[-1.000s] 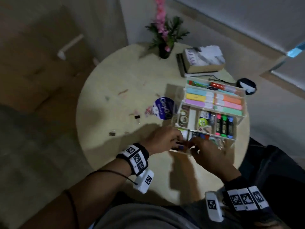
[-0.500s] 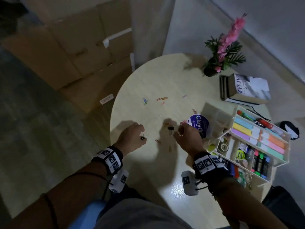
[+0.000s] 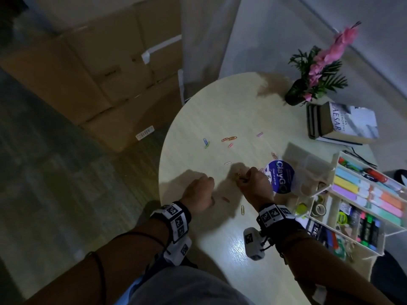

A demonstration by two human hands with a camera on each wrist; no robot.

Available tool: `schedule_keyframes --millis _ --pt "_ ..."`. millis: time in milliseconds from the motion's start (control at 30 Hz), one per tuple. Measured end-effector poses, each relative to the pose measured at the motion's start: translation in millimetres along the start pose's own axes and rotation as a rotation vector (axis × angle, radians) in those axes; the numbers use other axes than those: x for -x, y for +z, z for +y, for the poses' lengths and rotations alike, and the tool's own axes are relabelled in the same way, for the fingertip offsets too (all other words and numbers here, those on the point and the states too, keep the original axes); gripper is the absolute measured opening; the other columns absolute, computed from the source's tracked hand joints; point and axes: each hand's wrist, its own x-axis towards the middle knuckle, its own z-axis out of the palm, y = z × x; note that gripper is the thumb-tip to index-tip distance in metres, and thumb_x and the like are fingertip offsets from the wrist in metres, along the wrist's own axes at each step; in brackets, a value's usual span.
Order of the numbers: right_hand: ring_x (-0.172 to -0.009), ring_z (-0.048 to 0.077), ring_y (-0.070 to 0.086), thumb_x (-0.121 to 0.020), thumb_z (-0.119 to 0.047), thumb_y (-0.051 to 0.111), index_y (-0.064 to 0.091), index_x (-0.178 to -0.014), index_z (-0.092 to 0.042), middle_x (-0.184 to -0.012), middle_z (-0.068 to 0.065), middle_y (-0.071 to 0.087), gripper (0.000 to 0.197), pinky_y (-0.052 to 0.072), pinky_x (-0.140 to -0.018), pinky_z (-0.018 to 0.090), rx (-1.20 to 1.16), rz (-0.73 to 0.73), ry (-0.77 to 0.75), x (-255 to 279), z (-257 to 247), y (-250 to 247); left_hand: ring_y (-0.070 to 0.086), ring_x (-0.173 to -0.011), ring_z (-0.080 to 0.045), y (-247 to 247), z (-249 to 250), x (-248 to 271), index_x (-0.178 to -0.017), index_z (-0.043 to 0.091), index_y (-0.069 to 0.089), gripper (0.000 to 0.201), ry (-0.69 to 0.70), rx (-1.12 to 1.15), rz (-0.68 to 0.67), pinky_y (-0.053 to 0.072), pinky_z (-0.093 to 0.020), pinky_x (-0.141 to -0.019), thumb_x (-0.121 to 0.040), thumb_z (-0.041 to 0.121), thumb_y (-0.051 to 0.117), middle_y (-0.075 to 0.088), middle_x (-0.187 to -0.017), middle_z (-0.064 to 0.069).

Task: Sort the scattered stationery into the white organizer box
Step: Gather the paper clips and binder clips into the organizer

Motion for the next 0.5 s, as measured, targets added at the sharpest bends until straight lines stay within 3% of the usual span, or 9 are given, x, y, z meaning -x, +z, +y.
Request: schedule_keyframes --millis 133,233,367,500 --pt "-0.088 0.037 0.068 -0.087 -0.026 0.069 0.07 -0.104 -0.004 -0.094 0.017 0.072 0.027 0.057 -0.071 0.04 -0.04 0.038 -0.026 0.7 3.3 6.0 0.061 -0.089 -0.033 -3.3 -4.4 -0.5 -0.09 0.012 0.051 0.031 -0.018 0.062 -0.004 0.038 -0.031 -0.065 -0.077 0.024 0.077 0.056 -0.099 -0.008" --pt "-0.083 0.036 0.068 -0.083 -0.018 0.067 0.072 -0.097 -0.006 -0.09 0.015 0.073 0.02 0.05 -0.066 0.033 -0.078 0.07 -0.029 3.3 6.0 8.0 0.058 -0.082 -0.028 -5.6 -5.6 -1.4 -0.091 0.012 0.056 0.03 -0.01 0.087 -0.008 0.036 -0.03 -0.061 -0.075 0.022 0.079 0.053 -0.093 -0.004" --pt "-0.076 0.031 0.063 -0.081 -0.011 0.067 0.063 -0.087 -0.01 -0.085 0.009 0.068 0.006 0.046 -0.061 0.032 -0.154 0.102 -0.044 15.8 11.8 5.2 0.061 -0.086 -0.028 -8.1 -5.2 0.2 -0.099 0.012 0.062 0.024 0.099 0.094 0.004 0.047 -0.031 -0.066 -0.079 0.012 0.075 0.056 -0.099 -0.005" --pt "-0.078 0.022 0.063 -0.08 -0.018 0.07 0.062 -0.099 -0.016 -0.091 0.002 0.068 0.021 0.053 -0.066 0.035 -0.234 0.089 -0.12 41.0 33.4 -8.3 0.063 -0.082 -0.023 -16.0 10.4 -3.9 -0.1 0.012 0.064 0.025 0.178 0.126 0.049 0.058 -0.039 -0.071 -0.079 0.003 0.072 0.061 -0.093 -0.002"
